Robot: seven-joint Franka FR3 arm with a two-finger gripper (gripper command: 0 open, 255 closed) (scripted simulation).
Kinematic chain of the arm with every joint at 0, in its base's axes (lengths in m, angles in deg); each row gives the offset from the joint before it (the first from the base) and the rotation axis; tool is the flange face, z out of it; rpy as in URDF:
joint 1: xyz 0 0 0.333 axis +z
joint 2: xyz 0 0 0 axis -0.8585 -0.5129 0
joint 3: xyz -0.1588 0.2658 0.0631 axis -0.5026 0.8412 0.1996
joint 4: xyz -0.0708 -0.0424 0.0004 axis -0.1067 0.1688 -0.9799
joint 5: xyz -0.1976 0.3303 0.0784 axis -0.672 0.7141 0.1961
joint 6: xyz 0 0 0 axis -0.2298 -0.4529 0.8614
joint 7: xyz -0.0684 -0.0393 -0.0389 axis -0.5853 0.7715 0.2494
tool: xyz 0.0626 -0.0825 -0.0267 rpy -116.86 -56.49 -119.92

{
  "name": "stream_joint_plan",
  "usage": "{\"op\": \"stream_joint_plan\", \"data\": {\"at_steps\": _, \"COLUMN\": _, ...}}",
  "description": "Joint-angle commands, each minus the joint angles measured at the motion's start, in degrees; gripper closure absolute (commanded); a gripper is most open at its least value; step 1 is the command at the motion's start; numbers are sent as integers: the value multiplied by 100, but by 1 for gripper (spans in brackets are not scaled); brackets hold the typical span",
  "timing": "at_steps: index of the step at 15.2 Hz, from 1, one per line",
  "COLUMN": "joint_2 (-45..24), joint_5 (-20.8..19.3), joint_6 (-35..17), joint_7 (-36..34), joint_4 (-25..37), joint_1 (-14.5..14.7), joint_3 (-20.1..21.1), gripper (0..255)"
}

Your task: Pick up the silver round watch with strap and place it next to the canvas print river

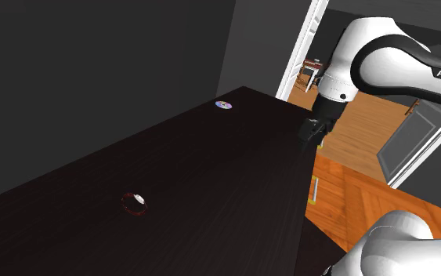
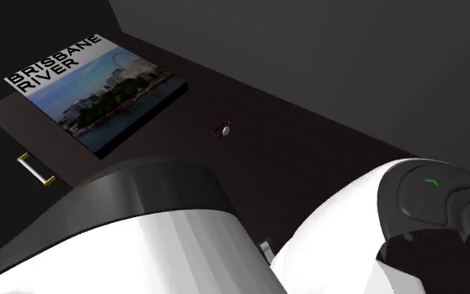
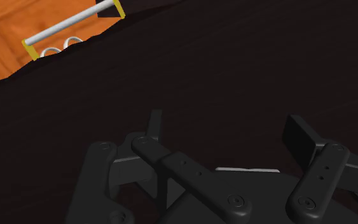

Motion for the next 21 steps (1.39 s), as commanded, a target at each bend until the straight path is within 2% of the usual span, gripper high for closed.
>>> {"op": "stream_joint_plan", "data": {"at_steps": 1, "joint_2": 0, "joint_5": 0, "joint_6": 0, "joint_7": 0, "joint_4": 0, "joint_1": 0, "joint_3": 0, "gripper": 0}}
{"op": "stream_joint_plan", "data": {"at_steps": 12, "joint_2": -1323, "joint_5": 815, "joint_6": -961, "joint_7": -861, "joint_4": 284, "joint_1": 565, "joint_3": 945, "gripper": 0}}
{"op": "stream_joint_plan", "data": {"at_steps": 21, "joint_2": -2734, "joint_5": 1131, "joint_6": -1635, "joint_7": -1516, "joint_4": 1042, "joint_1": 912, "joint_3": 1666, "gripper": 0}}
